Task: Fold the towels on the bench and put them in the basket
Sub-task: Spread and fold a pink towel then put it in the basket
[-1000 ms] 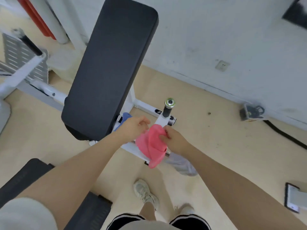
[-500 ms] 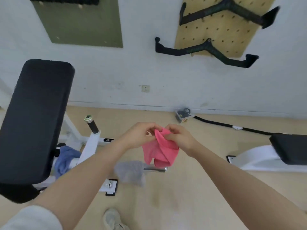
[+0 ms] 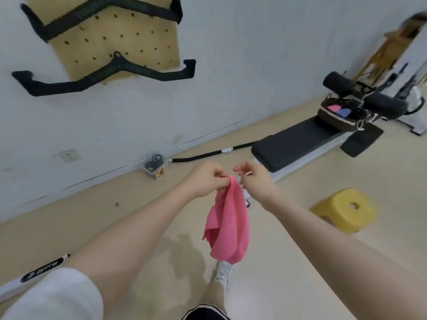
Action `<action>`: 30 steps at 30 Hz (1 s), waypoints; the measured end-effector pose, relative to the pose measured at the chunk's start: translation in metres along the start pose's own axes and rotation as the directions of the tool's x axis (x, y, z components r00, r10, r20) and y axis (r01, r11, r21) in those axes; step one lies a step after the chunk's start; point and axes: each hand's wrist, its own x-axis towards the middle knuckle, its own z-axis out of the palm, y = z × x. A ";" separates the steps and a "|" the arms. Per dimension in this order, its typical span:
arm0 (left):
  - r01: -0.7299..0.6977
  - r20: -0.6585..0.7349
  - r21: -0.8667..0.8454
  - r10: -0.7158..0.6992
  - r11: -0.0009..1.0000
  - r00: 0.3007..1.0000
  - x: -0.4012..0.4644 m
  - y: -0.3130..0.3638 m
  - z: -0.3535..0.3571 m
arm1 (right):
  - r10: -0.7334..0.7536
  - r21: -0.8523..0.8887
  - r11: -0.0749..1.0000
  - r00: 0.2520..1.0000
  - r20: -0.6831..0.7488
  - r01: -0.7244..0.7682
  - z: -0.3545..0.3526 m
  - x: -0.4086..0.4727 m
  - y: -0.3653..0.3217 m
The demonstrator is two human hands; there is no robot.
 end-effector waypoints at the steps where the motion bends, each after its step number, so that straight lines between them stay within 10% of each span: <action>1: 0.029 0.045 -0.075 -0.025 0.997 0.999 0.022 0.010 0.007 | 0.008 0.036 0.999 1.000 -0.003 -0.008 -0.016 0.012 0.006; 12: 0.200 0.354 -0.211 -0.116 0.957 0.928 0.293 0.126 0.020 | -0.053 -0.101 0.993 0.995 0.088 0.062 -0.181 0.209 0.039; 22: 0.174 0.202 -0.252 -0.124 0.952 0.971 0.455 0.179 0.101 | -0.011 -0.408 0.913 0.998 -0.056 -0.013 -0.292 0.354 0.121; 30: 0.219 0.139 -0.481 -0.172 0.849 0.975 0.565 0.229 0.169 | 0.012 -0.338 0.940 0.989 0.147 0.039 -0.400 0.456 0.168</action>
